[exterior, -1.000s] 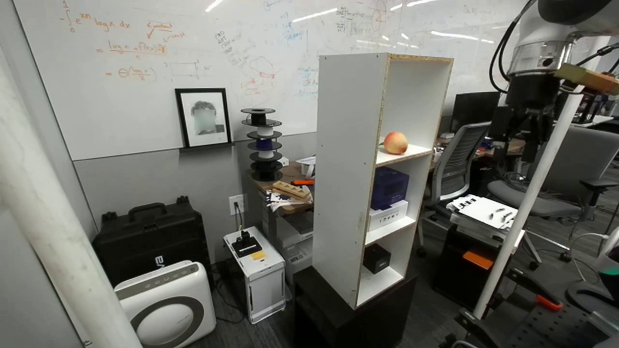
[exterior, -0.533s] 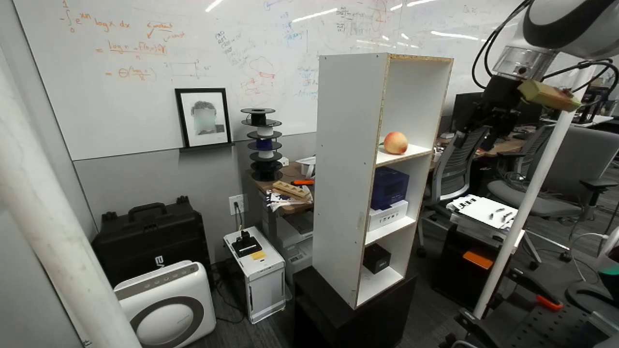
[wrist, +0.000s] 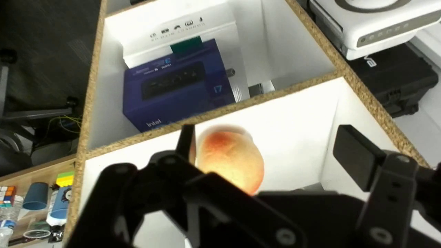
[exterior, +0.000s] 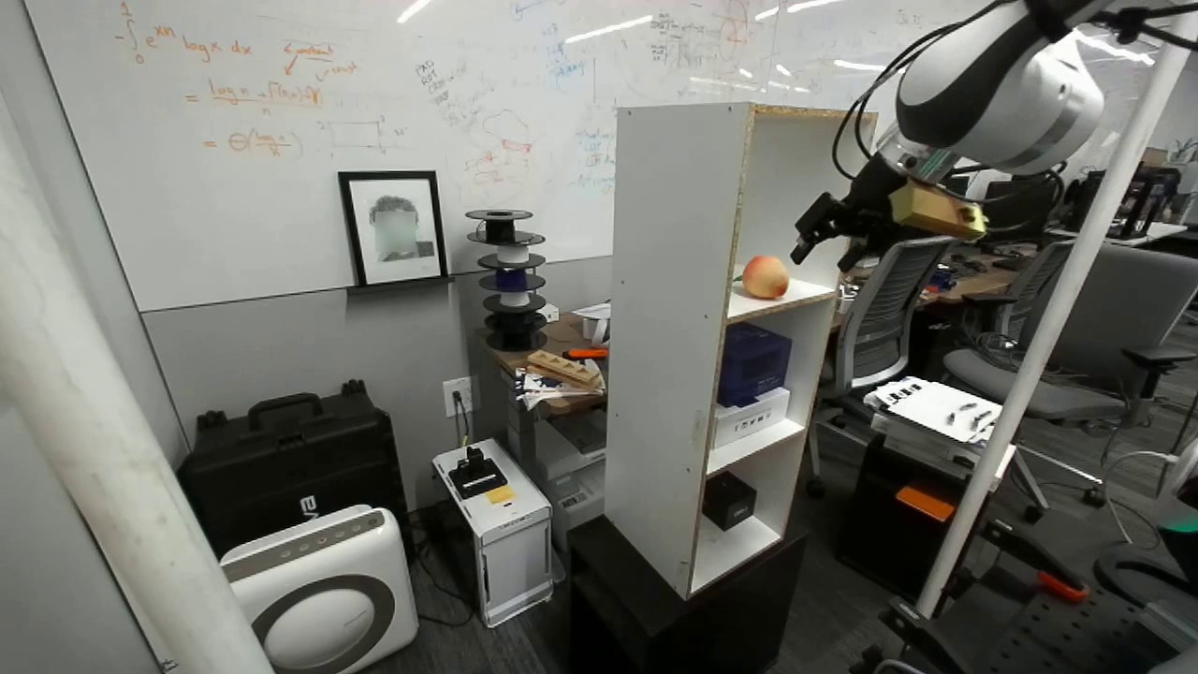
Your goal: Put the peach plush toy on top of the shelf
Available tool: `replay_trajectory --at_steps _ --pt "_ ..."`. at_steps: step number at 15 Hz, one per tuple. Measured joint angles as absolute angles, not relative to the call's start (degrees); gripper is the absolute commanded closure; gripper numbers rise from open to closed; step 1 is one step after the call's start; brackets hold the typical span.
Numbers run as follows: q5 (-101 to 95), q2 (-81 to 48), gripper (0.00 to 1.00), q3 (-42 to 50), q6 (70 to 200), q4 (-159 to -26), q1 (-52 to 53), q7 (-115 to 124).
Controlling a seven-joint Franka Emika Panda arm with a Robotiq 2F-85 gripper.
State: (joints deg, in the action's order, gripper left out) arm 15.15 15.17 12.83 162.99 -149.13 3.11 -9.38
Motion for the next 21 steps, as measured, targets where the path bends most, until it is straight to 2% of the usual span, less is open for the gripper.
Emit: replay_trajectory --at_steps 4,10,11,12,14,16,21 --pt "26.36 5.24 0.00 15.70 165.71 -139.96 8.86 -14.84" --pt "26.31 -7.38 0.00 17.04 164.38 -129.23 7.42 -16.06" --pt "25.86 -9.08 0.05 17.21 164.31 -128.20 7.05 -16.06" --pt "25.83 -10.56 0.26 17.22 164.31 -127.28 6.72 -16.08" --pt "27.34 -12.85 0.30 16.74 164.50 -125.63 6.12 -16.58" --pt "30.20 -14.09 0.46 15.42 165.03 -124.47 5.26 -18.16" --pt "32.75 -13.60 0.47 14.64 165.61 -124.59 3.96 -19.89"
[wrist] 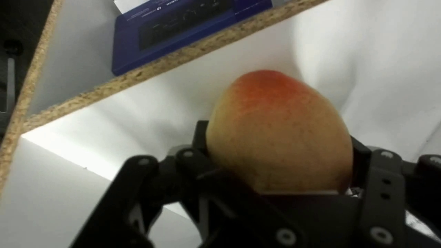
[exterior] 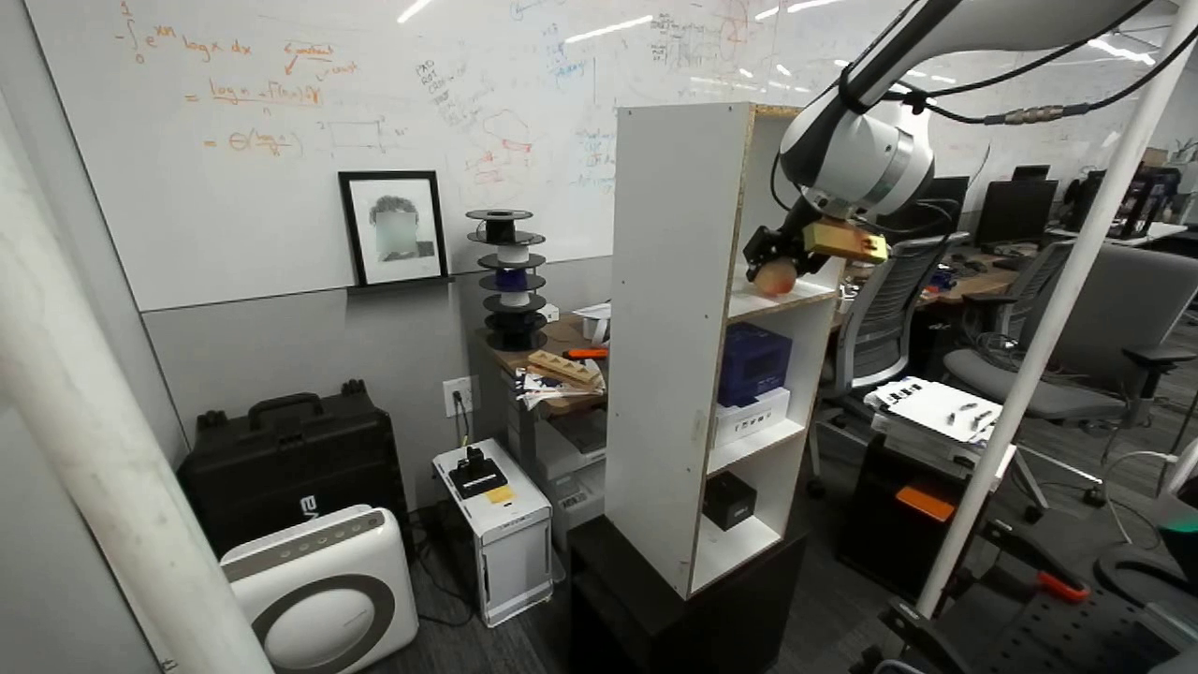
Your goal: Put the peach plush toy on top of the shelf
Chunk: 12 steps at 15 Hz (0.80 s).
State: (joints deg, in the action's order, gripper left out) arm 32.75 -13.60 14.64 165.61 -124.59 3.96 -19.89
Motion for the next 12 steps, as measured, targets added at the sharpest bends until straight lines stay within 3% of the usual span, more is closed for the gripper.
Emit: replay_trajectory --at_steps 4,7,12 --pt "23.58 -7.61 0.47 16.09 163.23 -131.16 1.05 -16.57" --pt "14.58 1.11 0.47 16.06 156.57 -137.27 -3.93 -13.47" --pt "15.63 17.41 0.47 16.42 140.65 -138.63 -7.89 -12.58"
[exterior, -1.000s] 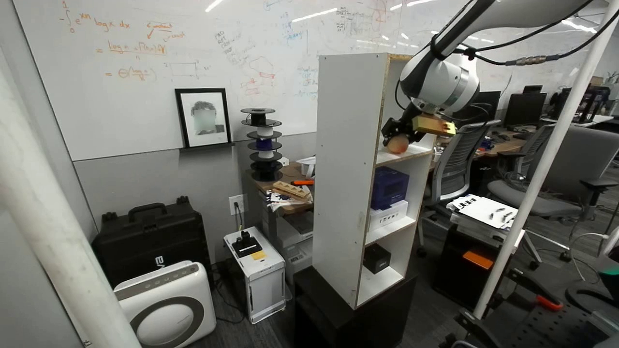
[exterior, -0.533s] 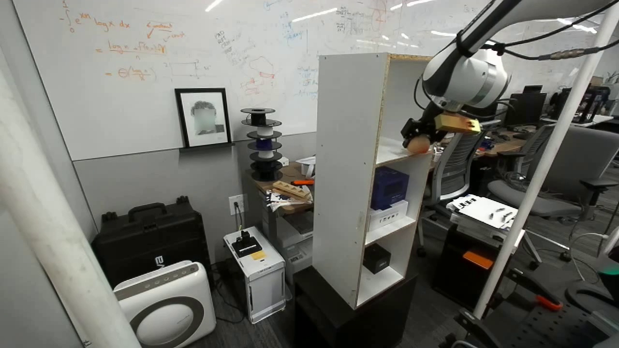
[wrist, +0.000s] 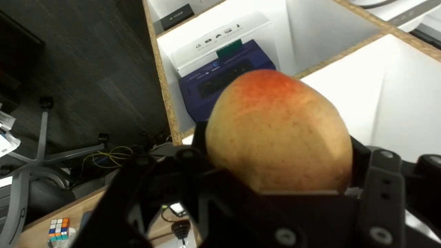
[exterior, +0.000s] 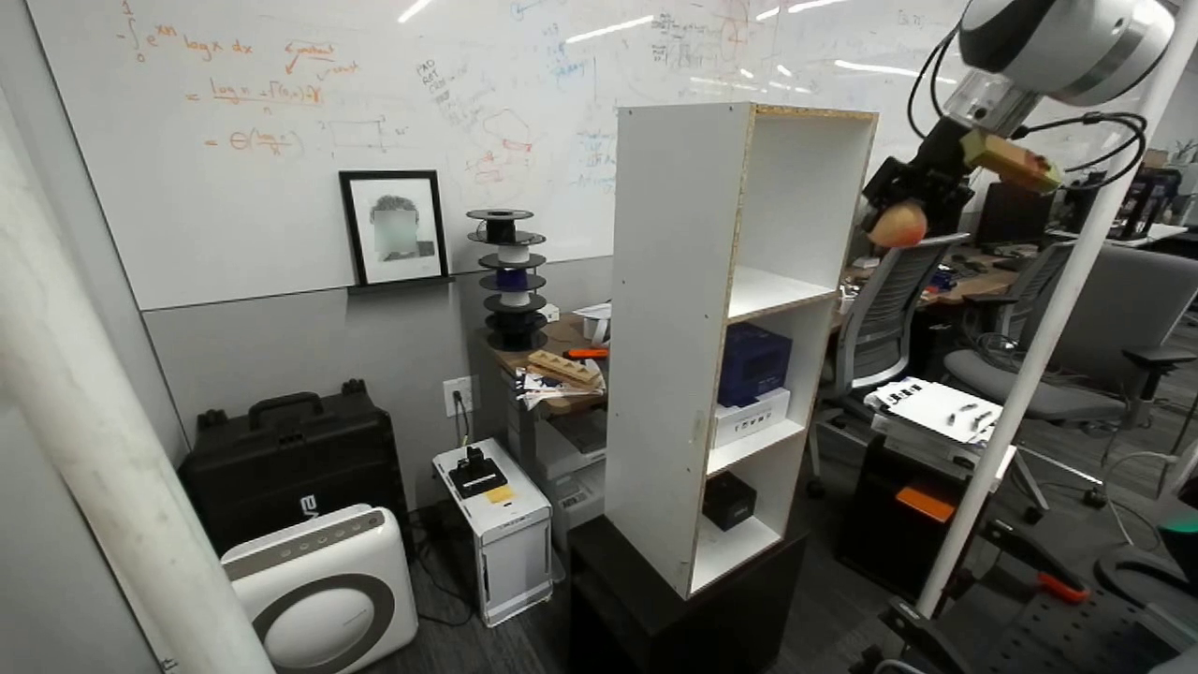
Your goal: Put the peach plush toy on top of the shelf
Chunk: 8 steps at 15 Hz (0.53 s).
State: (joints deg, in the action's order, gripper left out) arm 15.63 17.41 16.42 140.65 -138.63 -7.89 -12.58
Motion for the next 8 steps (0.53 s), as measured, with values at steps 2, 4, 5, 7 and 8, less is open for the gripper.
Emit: replay_trajectory --at_steps 2,4,5,7,8 --pt "18.33 22.87 0.47 16.98 136.84 -137.10 -8.24 -11.13" --pt "20.61 26.95 0.47 17.44 133.78 -133.87 -8.36 -8.24" --pt "21.74 28.23 0.47 17.50 132.77 -131.66 -8.36 -6.33" --pt "24.13 29.04 0.47 17.20 131.99 -126.39 -8.15 -1.81" --pt "25.50 28.64 0.47 16.94 132.12 -123.60 -7.82 0.47"
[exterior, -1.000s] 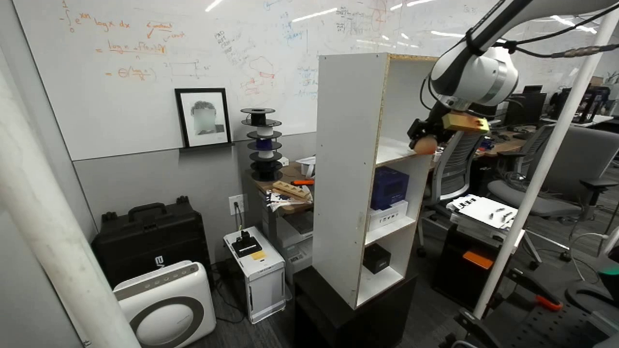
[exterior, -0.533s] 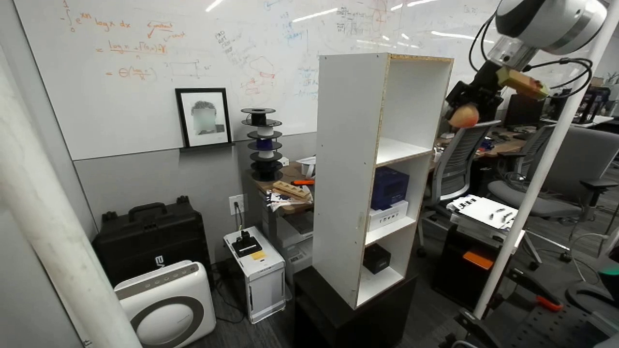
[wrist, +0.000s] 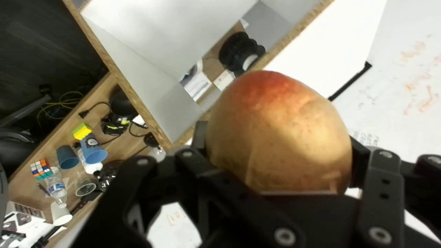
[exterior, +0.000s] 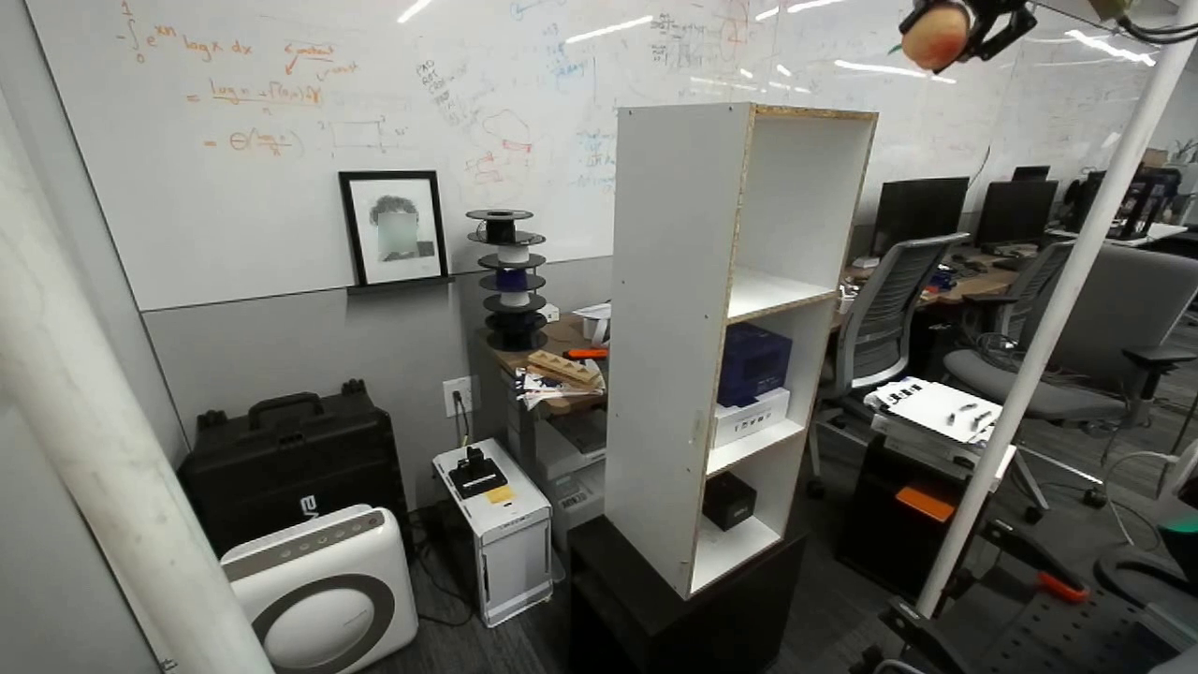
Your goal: Put the peach plush toy on top of the shelf
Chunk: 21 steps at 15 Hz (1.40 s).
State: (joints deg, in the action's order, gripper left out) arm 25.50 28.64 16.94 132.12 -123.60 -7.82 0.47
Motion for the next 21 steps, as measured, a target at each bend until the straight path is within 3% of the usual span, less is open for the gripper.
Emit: replay_trajectory --at_steps 9,11,13,19,21 --pt "34.93 6.81 0.47 14.91 138.38 -106.13 -4.05 9.45" --pt "35.03 1.72 0.05 13.62 138.48 -103.24 -4.16 11.13" --pt "34.98 -1.72 0.00 12.29 138.51 -100.54 -4.36 12.90" --pt "29.58 -2.42 0.00 10.65 135.72 -97.97 -4.82 18.72" --pt "26.85 -0.76 0.00 11.46 128.57 -96.03 -6.14 19.64"
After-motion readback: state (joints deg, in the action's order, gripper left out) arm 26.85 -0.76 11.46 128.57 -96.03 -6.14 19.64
